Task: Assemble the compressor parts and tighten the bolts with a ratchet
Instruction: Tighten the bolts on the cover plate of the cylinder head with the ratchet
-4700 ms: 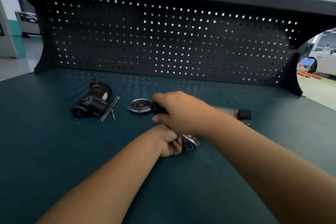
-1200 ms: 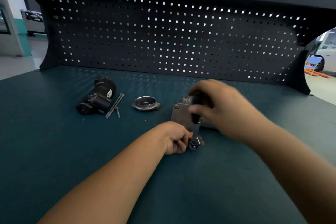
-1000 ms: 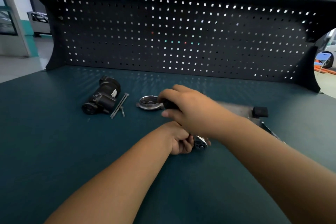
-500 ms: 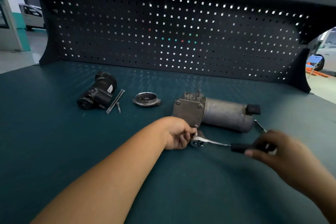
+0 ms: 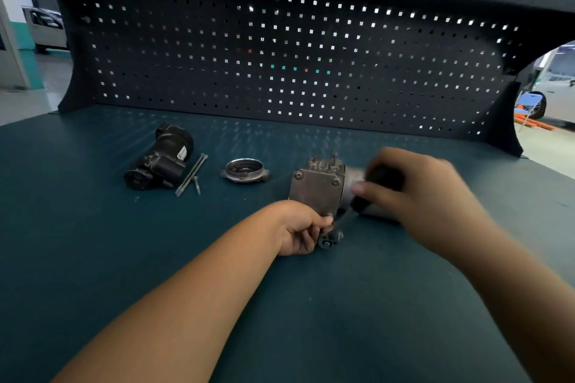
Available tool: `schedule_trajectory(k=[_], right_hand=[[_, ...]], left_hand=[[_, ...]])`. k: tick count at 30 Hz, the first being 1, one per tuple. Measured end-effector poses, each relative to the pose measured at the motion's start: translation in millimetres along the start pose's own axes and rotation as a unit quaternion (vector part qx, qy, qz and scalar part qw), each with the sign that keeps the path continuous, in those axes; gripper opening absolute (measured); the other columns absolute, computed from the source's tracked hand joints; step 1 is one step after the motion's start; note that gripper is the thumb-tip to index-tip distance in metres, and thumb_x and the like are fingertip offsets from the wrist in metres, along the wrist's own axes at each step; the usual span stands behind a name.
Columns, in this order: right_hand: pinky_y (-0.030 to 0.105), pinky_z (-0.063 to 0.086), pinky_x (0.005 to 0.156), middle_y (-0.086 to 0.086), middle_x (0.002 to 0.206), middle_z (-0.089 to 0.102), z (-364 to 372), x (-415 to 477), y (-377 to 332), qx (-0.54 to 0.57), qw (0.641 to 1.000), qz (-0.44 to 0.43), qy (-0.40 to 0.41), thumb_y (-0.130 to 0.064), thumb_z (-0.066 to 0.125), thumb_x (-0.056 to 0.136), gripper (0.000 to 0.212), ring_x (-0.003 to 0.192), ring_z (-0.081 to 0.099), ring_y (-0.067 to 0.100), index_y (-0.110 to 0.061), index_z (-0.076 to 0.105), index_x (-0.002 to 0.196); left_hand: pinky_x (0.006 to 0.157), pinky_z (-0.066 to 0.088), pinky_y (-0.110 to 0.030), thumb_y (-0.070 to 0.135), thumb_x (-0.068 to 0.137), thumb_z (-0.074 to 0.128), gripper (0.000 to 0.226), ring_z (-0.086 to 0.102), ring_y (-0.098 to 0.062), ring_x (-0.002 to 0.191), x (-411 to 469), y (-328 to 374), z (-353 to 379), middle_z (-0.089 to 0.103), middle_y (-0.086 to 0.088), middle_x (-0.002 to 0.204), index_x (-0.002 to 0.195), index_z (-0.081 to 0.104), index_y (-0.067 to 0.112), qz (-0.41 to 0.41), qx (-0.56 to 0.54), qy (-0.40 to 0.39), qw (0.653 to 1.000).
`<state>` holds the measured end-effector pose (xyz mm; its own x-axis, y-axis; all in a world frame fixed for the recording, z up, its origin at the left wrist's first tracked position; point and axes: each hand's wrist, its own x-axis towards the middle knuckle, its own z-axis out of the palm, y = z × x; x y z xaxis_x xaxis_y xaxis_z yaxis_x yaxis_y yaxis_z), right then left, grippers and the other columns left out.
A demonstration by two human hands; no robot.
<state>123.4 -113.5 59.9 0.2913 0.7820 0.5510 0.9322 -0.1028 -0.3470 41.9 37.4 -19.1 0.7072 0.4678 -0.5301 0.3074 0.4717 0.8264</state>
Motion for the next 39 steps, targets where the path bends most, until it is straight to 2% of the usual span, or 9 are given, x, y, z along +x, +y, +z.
schedule_trajectory(k=[3, 5, 7, 12, 17, 23, 27, 34, 39], right_hand=[[0.033, 0.045, 0.066, -0.003, 0.079, 0.060, 22, 19, -33, -0.038, 0.995, -0.079, -0.054, -0.041, 0.060, 0.085, 0.023, 0.077, 0.053, 0.022, -0.024, 0.044, 0.085], [0.033, 0.043, 0.065, -0.003, 0.083, 0.055, 35, 27, -46, -0.053, 0.988, -0.119, -0.083, -0.038, 0.056, 0.089, 0.023, 0.079, 0.050, 0.022, -0.022, 0.040, 0.090], [0.035, 0.047, 0.067, 0.000, 0.089, 0.058, 42, 32, -50, -0.052, 0.985, -0.135, -0.090, -0.037, 0.055, 0.091, 0.023, 0.083, 0.052, 0.023, -0.018, 0.045, 0.099], [0.036, 0.048, 0.065, -0.001, 0.080, 0.062, 25, 22, -23, 0.012, 0.997, -0.073, -0.038, -0.041, 0.056, 0.088, 0.027, 0.074, 0.055, 0.022, -0.017, 0.047, 0.094], [0.018, 0.034, 0.051, -0.007, 0.063, 0.056, 2, -16, 36, 0.006, 0.998, 0.065, 0.020, -0.041, 0.060, 0.082, 0.027, 0.060, 0.049, 0.005, -0.016, 0.054, 0.076], [0.027, 0.042, 0.066, -0.002, 0.072, 0.057, 14, -49, 78, -0.087, 0.949, 0.189, -0.236, -0.045, 0.050, 0.091, 0.030, 0.075, 0.056, 0.016, -0.018, 0.058, 0.080], [0.024, 0.041, 0.064, -0.002, 0.073, 0.059, 15, -50, 79, -0.056, 0.959, 0.171, -0.218, -0.041, 0.052, 0.092, 0.023, 0.073, 0.056, 0.014, -0.021, 0.059, 0.083], [0.017, 0.038, 0.051, -0.007, 0.065, 0.060, -3, -3, 31, 0.004, 0.998, 0.069, -0.013, -0.045, 0.069, 0.074, 0.027, 0.063, 0.053, 0.005, -0.019, 0.060, 0.071], [0.031, 0.045, 0.063, -0.005, 0.075, 0.059, 29, 40, -31, -0.023, 0.996, -0.065, -0.048, -0.047, 0.068, 0.078, 0.036, 0.073, 0.054, 0.017, -0.018, 0.049, 0.081]], left_hand=[[0.031, 0.022, -0.005, 0.000, 0.095, 0.033, 0.034, 0.035, 0.001, 0.026, -1, 0, 0, 0.059, 0.002, 0.055, 0.069, 0.052, 0.007, 0.015, 0.001, -0.005, 1.000], [0.033, 0.021, -0.006, -0.003, 0.094, 0.025, 0.054, 0.034, 0.000, 0.026, -4, 0, 2, 0.051, 0.004, 0.036, 0.051, 0.056, 0.010, 0.036, 0.011, -0.001, 0.999], [0.033, 0.021, -0.005, -0.003, 0.093, 0.025, 0.071, 0.034, 0.000, 0.026, -6, -1, 3, 0.050, 0.005, 0.034, 0.030, 0.056, 0.010, 0.043, 0.030, 0.004, 0.999], [0.028, 0.024, -0.007, 0.002, 0.094, 0.039, 0.029, 0.034, 0.000, 0.025, -1, 0, 0, 0.065, -0.001, 0.065, 0.072, 0.058, 0.005, 0.002, 0.010, -0.012, 1.000], [0.028, 0.024, -0.007, 0.006, 0.097, 0.040, 0.025, 0.036, 0.001, 0.025, 1, 1, -2, 0.051, 0.000, 0.065, 0.075, 0.051, 0.009, 0.000, -0.019, -0.013, 1.000], [0.029, 0.025, -0.006, 0.002, 0.098, 0.034, 0.028, 0.037, 0.000, 0.027, 0, 0, -4, 0.049, -0.002, 0.080, 0.079, 0.055, 0.004, -0.009, -0.011, -0.041, 0.999], [0.028, 0.026, -0.006, 0.001, 0.098, 0.034, 0.028, 0.038, 0.000, 0.027, 1, 1, -5, 0.048, -0.004, 0.081, 0.079, 0.054, 0.004, -0.017, -0.015, -0.048, 0.999], [0.029, 0.025, -0.006, 0.002, 0.097, 0.040, 0.023, 0.036, 0.001, 0.026, -1, 1, -3, 0.049, -0.001, 0.067, 0.078, 0.050, 0.005, -0.009, -0.042, -0.028, 0.999], [0.031, 0.023, -0.006, -0.011, 0.091, 0.025, 0.033, 0.033, 0.001, 0.029, -2, 1, -3, 0.065, -0.006, 0.056, 0.078, 0.052, 0.004, 0.007, -0.030, -0.027, 0.999]])
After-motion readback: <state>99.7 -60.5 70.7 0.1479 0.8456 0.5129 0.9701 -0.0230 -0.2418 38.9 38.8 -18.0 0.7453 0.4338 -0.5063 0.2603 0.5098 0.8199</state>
